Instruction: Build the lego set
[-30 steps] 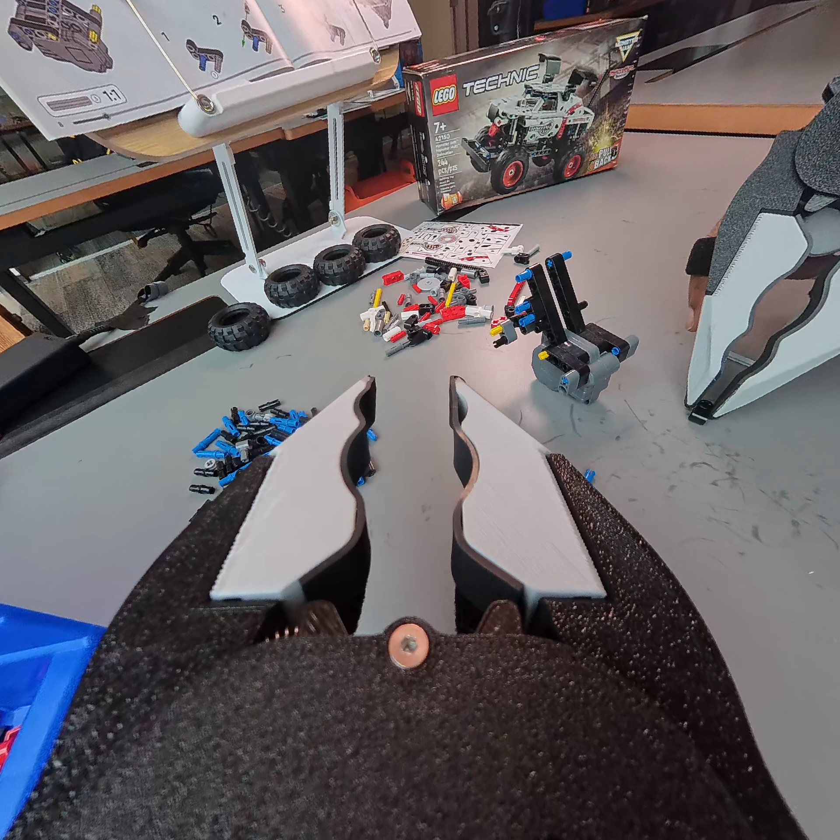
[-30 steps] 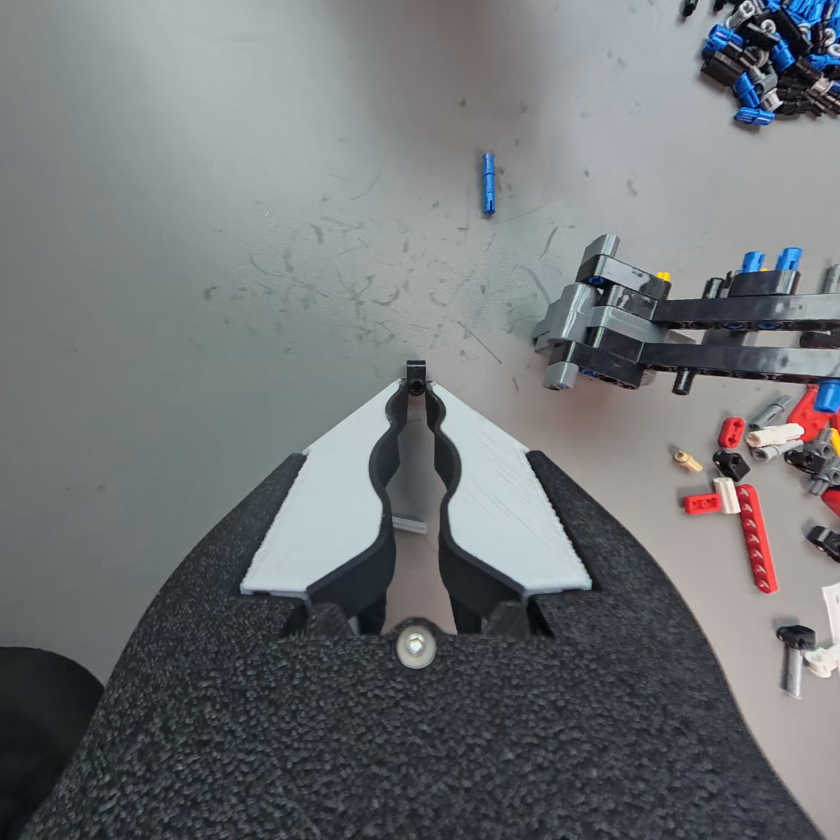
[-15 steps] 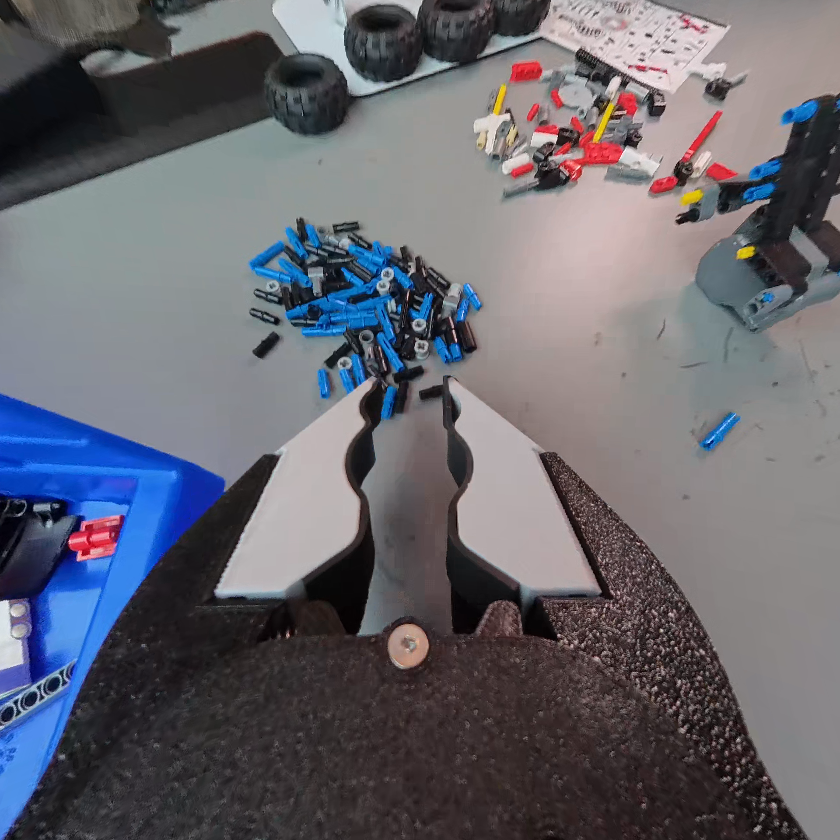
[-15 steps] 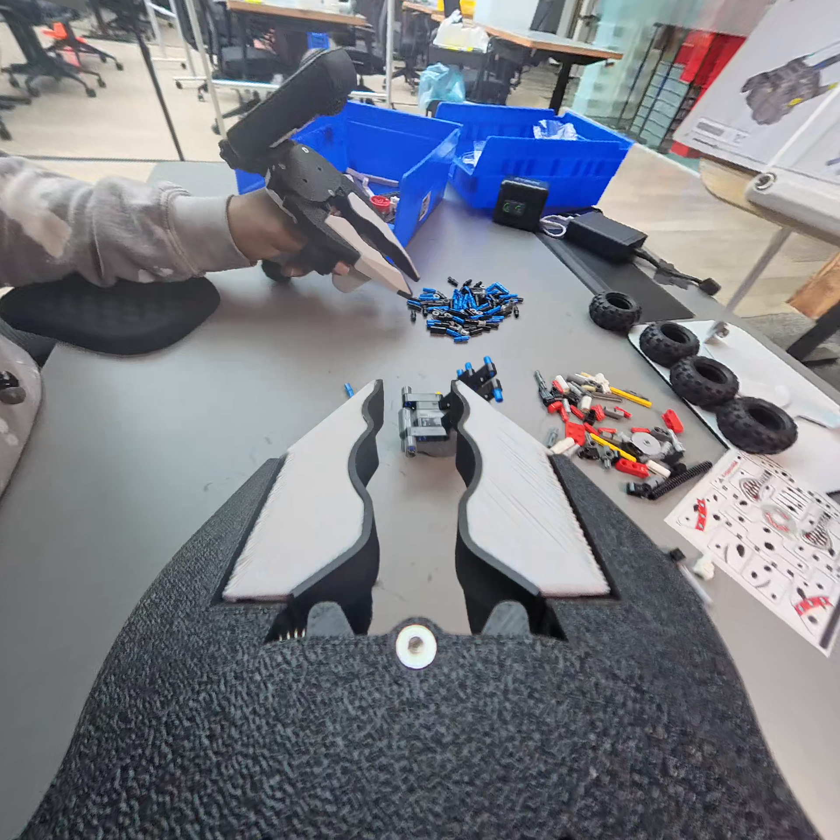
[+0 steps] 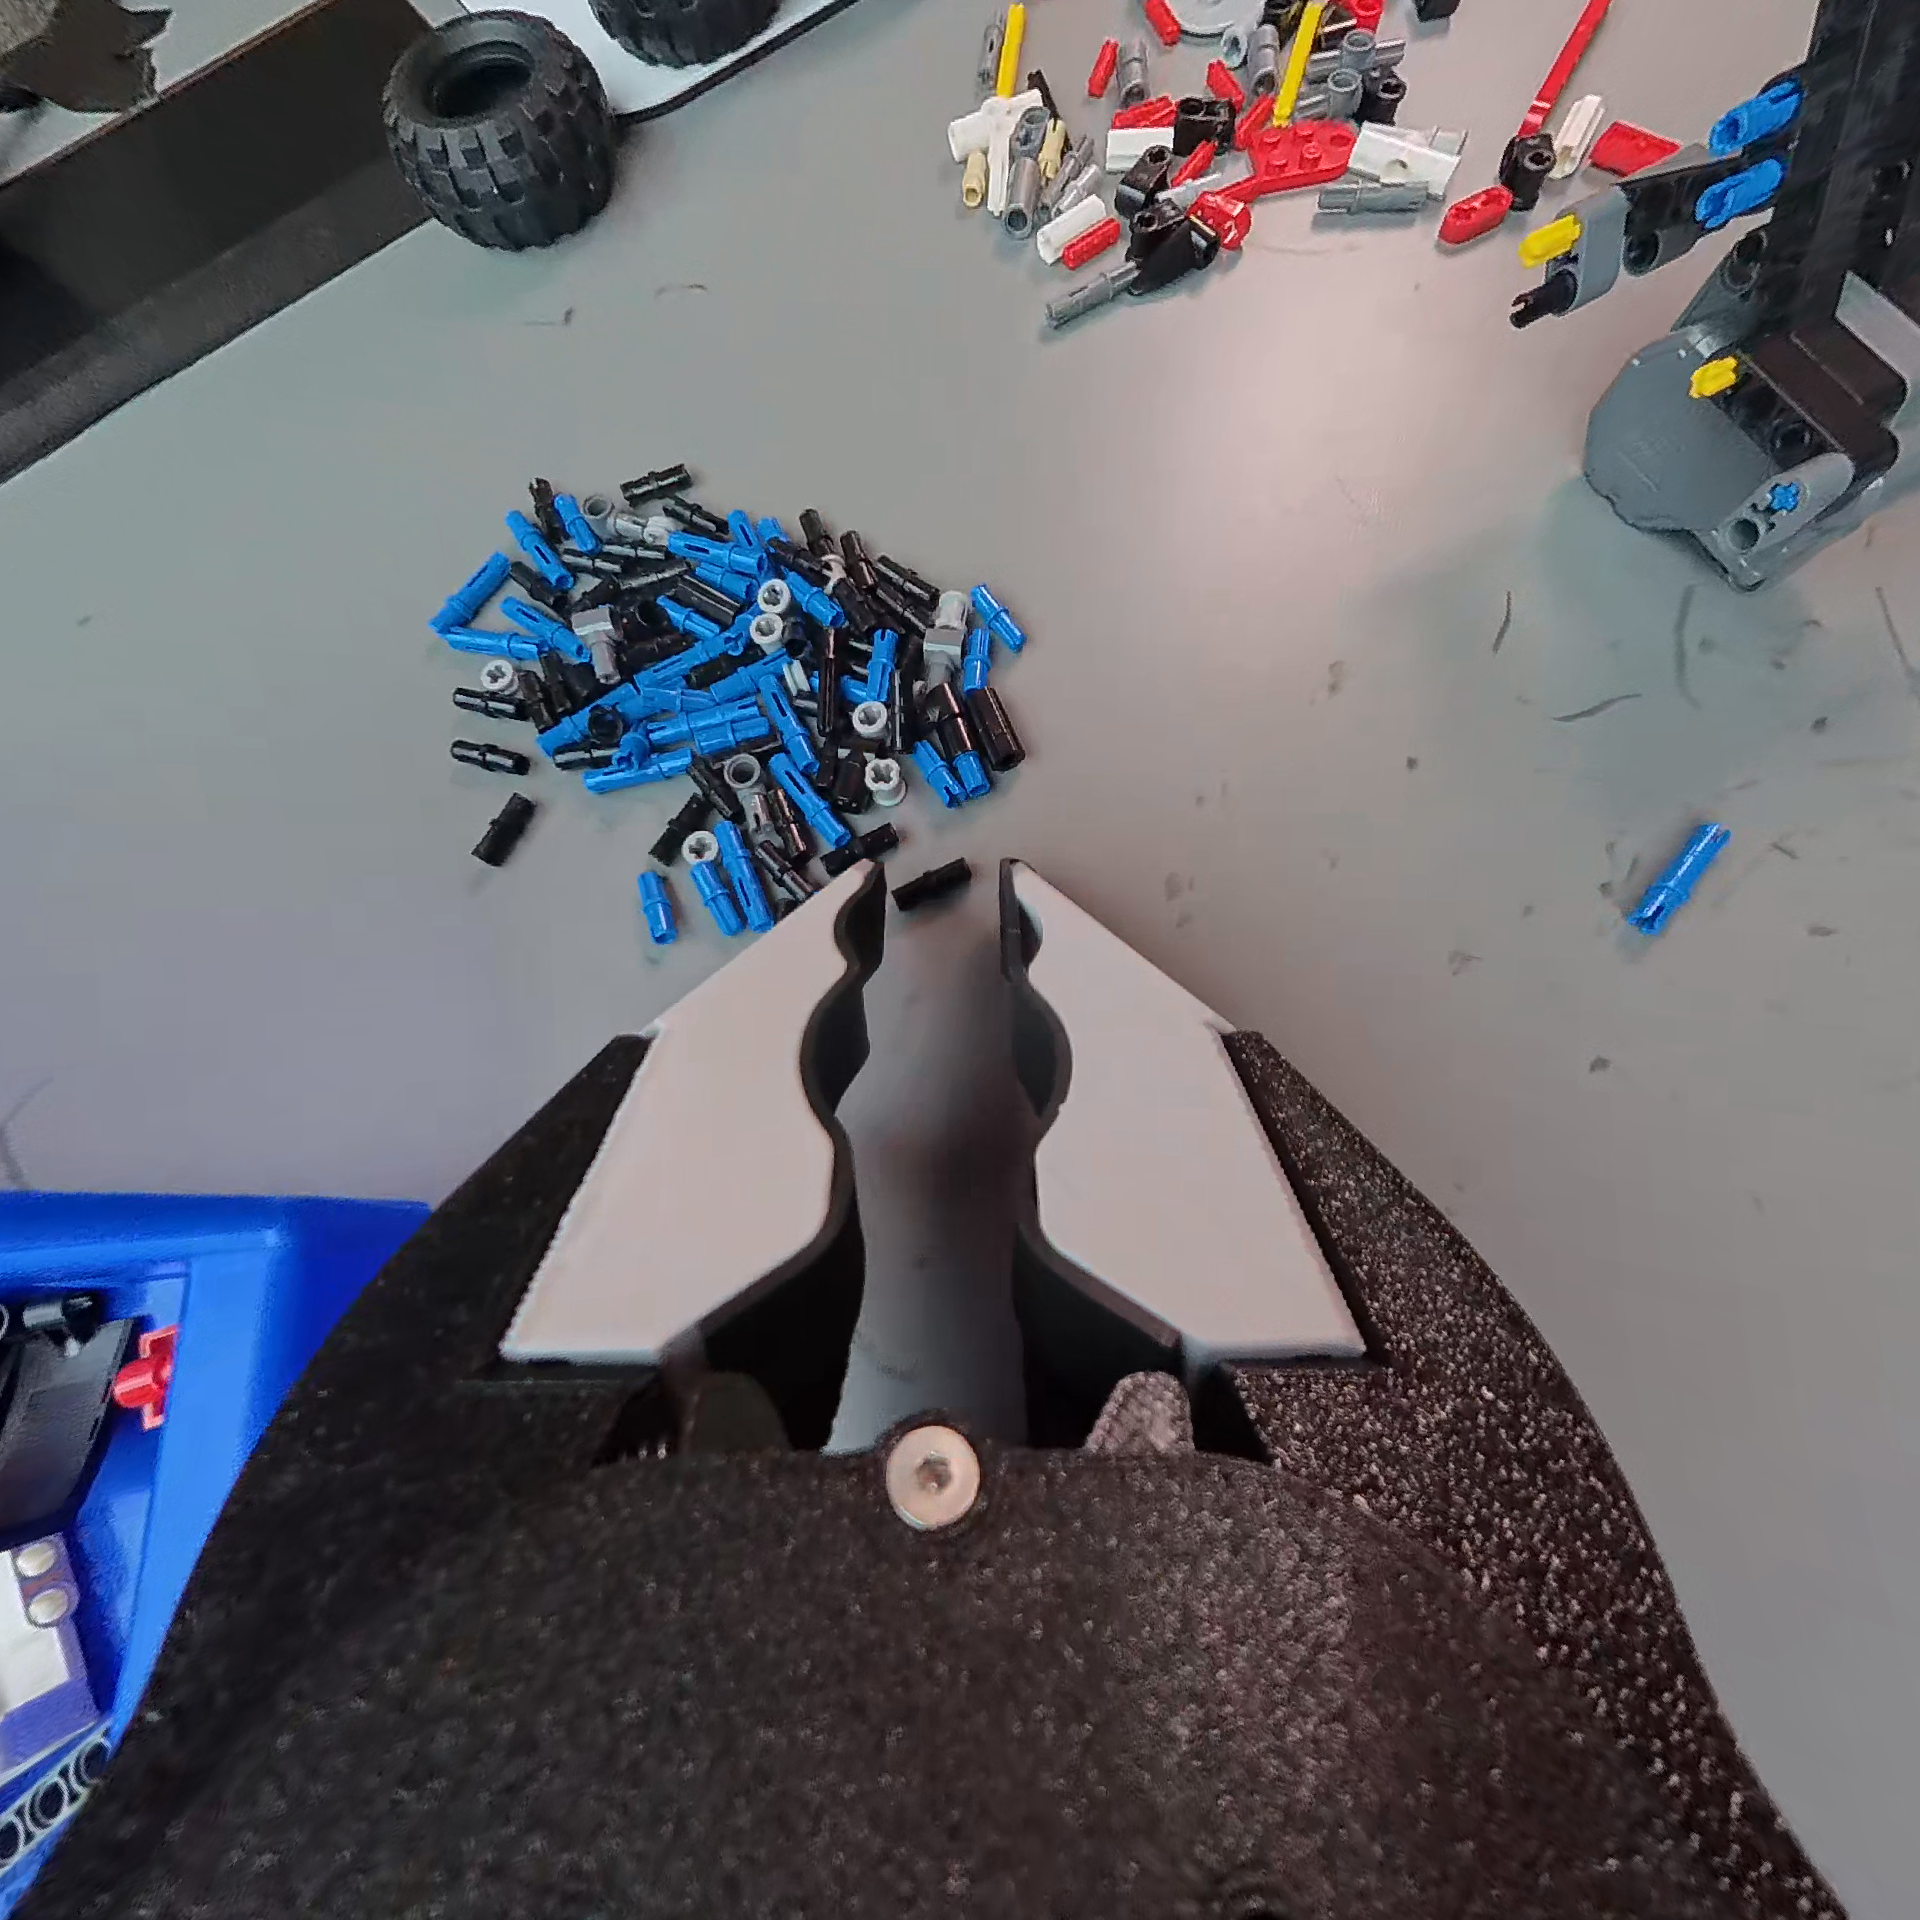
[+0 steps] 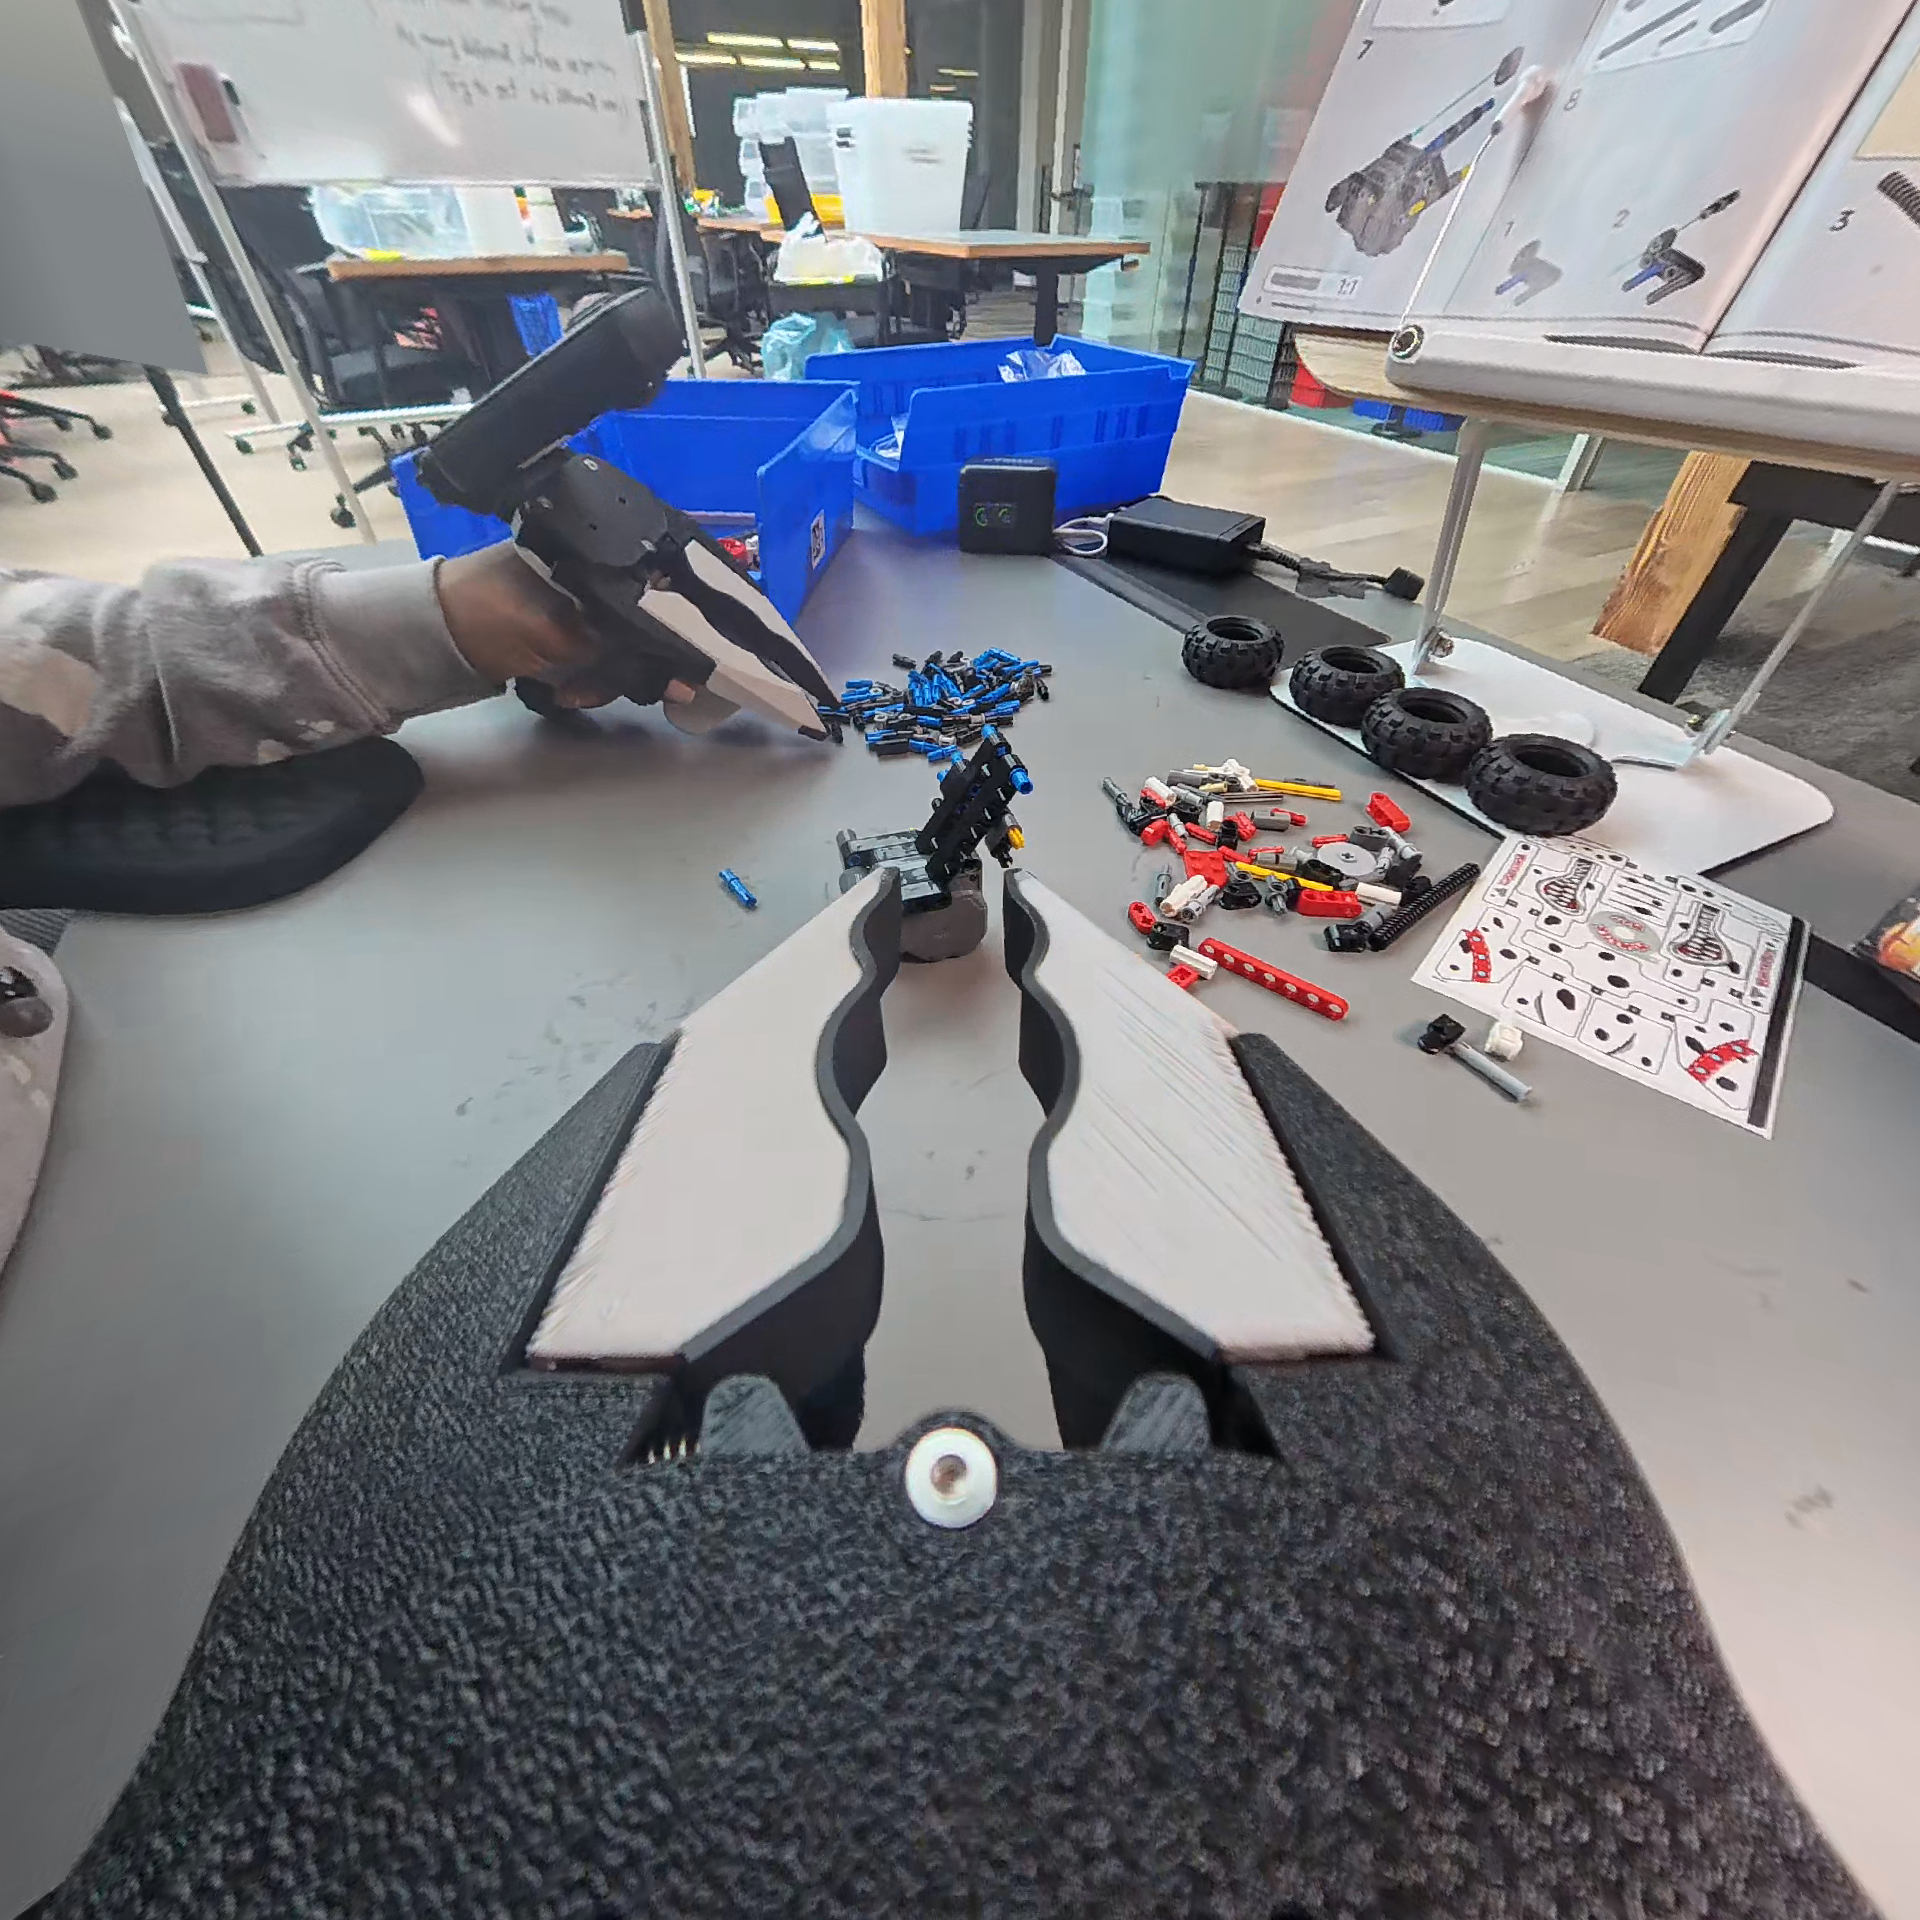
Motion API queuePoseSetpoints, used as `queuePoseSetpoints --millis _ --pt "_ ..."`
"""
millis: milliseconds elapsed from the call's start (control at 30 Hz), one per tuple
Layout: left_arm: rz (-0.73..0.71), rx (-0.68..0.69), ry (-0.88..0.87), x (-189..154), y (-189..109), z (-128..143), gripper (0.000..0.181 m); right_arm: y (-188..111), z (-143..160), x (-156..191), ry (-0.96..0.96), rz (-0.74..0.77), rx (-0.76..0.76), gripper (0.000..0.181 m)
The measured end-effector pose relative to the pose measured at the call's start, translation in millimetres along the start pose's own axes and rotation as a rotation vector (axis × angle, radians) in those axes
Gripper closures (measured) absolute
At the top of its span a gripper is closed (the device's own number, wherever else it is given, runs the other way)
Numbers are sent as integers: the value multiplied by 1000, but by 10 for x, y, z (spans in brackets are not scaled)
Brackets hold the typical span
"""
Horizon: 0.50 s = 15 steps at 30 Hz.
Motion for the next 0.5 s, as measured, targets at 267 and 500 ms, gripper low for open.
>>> queuePoseSetpoints --millis 267,500 --pt "11 35 43 -45 52 23 164 20 104 22 -8 -8 33 162" --pt "50 44 42 -83 57 29 174 17 155 -1 6 -1 49 162"
Point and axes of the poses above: each gripper's, where its closed fingertips meet, y out along the fingers, z out of its underside, x = y × z across the jaws, the point moved 3 cm from there along -y, back along the fingers, and after that the axes turned 5 degrees about -y, right-handed, at the moved point
